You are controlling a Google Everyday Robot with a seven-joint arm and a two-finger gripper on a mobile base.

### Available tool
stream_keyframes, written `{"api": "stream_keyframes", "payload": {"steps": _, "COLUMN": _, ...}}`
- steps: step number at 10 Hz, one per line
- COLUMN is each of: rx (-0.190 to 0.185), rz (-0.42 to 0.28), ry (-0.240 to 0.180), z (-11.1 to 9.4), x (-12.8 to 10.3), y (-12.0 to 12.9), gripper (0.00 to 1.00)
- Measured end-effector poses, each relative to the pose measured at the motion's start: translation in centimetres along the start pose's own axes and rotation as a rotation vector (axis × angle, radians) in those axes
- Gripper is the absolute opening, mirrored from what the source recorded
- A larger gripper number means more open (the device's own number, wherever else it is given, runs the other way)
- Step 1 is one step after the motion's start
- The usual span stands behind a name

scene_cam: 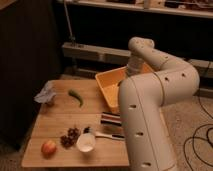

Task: Wipe tray with sponge

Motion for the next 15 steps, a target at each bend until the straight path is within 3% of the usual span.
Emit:
{"api": "stream_keyframes", "payload": {"steps": 2, "rx": 0.005, "rz": -0.012, "ry": -0.038, "z": 0.7, "x": -1.3, "y": 0.5, "gripper": 0.0}}
{"api": "stream_keyframes", "payload": {"steps": 4, "rx": 0.032, "rz": -0.058, "ry": -0.136, "z": 1.1, "x": -1.5, "y": 1.1, "gripper": 0.0}}
{"api": "stream_keyframes", "payload": {"steps": 7, "rx": 0.07, "rz": -0.08, "ry": -0.217, "z": 1.8, "x": -1.6, "y": 1.2, "gripper": 0.0}}
{"api": "stream_keyframes", "payload": {"steps": 8, "rx": 0.076, "rz": -0.08, "ry": -0.218, "z": 2.0, "x": -1.6, "y": 1.0, "gripper": 0.0}}
{"api": "stream_keyframes", "payload": {"steps": 11, "rx": 0.065, "rz": -0.091, "ry": -0.189, "z": 3.1, "x": -4.4, "y": 2.3, "gripper": 0.0}}
{"api": "stream_keyframes", "payload": {"steps": 13, "rx": 0.043, "rz": -0.123, "ry": -0.17, "z": 3.6, "x": -4.9, "y": 4.6, "gripper": 0.0}}
{"api": "stream_keyframes", "payload": {"steps": 15, "rx": 0.029, "rz": -0.144, "ry": -0.143, "z": 3.6, "x": -3.8, "y": 5.9, "gripper": 0.0}}
